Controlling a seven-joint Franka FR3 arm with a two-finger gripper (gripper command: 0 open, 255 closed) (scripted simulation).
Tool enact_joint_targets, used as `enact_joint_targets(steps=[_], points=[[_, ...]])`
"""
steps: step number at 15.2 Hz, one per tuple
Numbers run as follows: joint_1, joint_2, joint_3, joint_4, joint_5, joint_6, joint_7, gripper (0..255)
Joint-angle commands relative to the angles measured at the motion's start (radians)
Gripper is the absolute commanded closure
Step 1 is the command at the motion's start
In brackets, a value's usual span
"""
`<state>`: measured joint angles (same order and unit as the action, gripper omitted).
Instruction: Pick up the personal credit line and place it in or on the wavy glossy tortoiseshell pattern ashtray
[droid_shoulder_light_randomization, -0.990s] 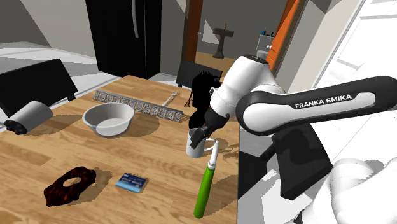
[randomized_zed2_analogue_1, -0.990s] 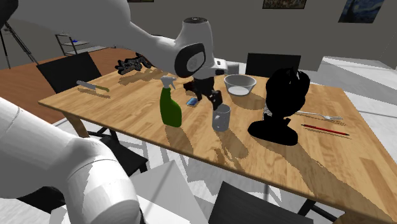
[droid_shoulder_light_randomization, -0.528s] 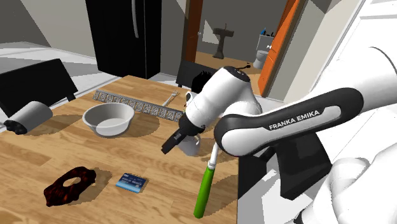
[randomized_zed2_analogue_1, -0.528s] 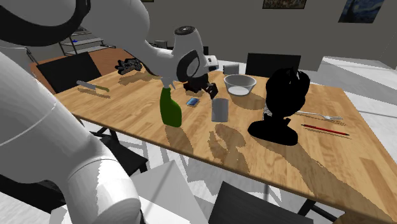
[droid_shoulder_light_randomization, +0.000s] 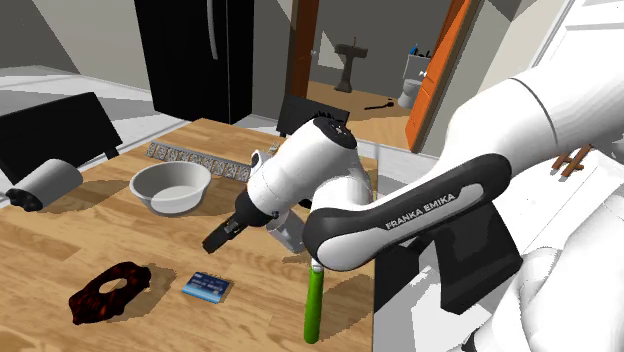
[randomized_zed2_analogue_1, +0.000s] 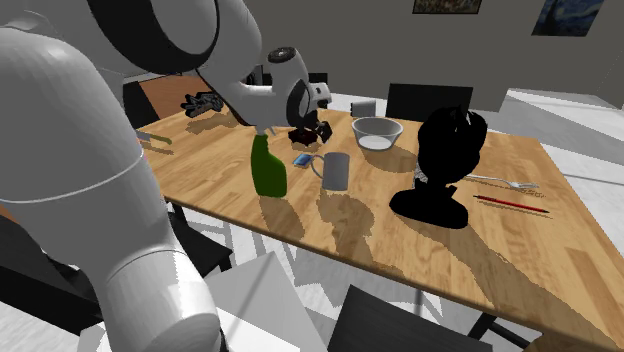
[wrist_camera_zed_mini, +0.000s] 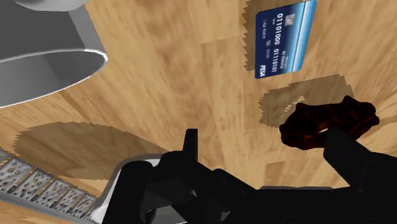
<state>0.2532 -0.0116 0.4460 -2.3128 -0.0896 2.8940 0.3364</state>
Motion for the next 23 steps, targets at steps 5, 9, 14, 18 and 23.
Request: enact_joint_targets(steps=[5, 9, 14, 18, 23], points=[[0.217, 0.216, -0.179, 0.095, -0.447, 0.083, 0.218, 0], [0.275, 0.277, -0.245, 0.136, -0.49, 0.105, 0.254, 0], [0.297, 0.317, -0.272, 0.164, -0.519, 0.117, 0.279, 0], [0.297, 0.317, -0.272, 0.164, -0.519, 0.117, 0.279, 0], [0.297, 0.317, -0.272, 0.164, -0.519, 0.117, 0.279, 255]])
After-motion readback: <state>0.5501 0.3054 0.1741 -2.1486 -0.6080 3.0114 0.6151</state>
